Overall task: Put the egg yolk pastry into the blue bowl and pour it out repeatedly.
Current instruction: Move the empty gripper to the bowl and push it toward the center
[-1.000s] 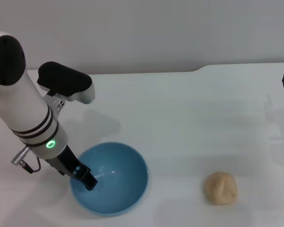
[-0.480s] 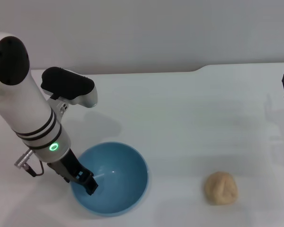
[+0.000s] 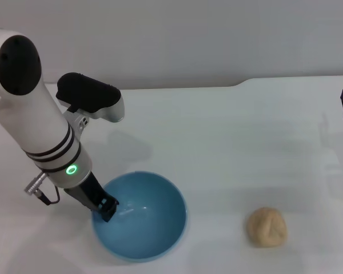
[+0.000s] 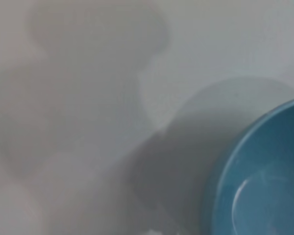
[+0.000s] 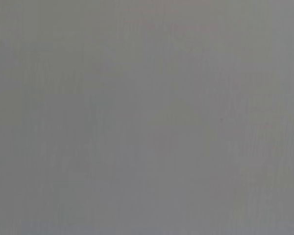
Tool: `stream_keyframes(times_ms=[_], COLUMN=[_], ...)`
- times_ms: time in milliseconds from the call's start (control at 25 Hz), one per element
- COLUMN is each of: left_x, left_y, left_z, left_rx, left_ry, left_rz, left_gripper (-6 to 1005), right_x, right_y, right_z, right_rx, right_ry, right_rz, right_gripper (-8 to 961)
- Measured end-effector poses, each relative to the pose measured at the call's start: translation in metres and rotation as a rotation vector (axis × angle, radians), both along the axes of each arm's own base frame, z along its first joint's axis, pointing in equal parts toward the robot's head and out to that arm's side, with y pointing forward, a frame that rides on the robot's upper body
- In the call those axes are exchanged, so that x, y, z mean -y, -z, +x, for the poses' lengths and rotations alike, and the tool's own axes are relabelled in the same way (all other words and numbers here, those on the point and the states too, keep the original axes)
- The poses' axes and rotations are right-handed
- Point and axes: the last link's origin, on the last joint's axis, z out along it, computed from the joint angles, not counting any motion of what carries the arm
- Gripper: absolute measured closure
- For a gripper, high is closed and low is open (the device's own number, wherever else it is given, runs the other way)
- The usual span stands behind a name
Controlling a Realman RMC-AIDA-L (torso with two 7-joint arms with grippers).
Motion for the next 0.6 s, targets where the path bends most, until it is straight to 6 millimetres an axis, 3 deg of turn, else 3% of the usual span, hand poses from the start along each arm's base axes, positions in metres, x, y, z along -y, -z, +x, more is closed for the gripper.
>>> stream_keyframes(times_ms=[280, 360, 600], left_x=[-0.0009, -0.0011, -0.0042], left_y=[-0.0005, -0.0008, -0.0017], left_z=[0.0004, 0.0003, 0.0044], left_rx=[-0.001, 0.000, 0.003], left_ry=[0.001, 0.000, 0.007], left_rz=[0.001, 0.003, 0.008], left_gripper=[748, 960, 966], right_x=[-0.0004, -0.0007, -0.0078], right_y=[-0.0010, -0.0019, -0.0053], right_z=[0.0003, 0.0006, 0.0008], right_rx=[0.003, 0.004, -0.222], right_ry=[-0.001, -0.001, -0.009], right_rz=[0.002, 0.004, -0.006], right_gripper=[584, 585, 588])
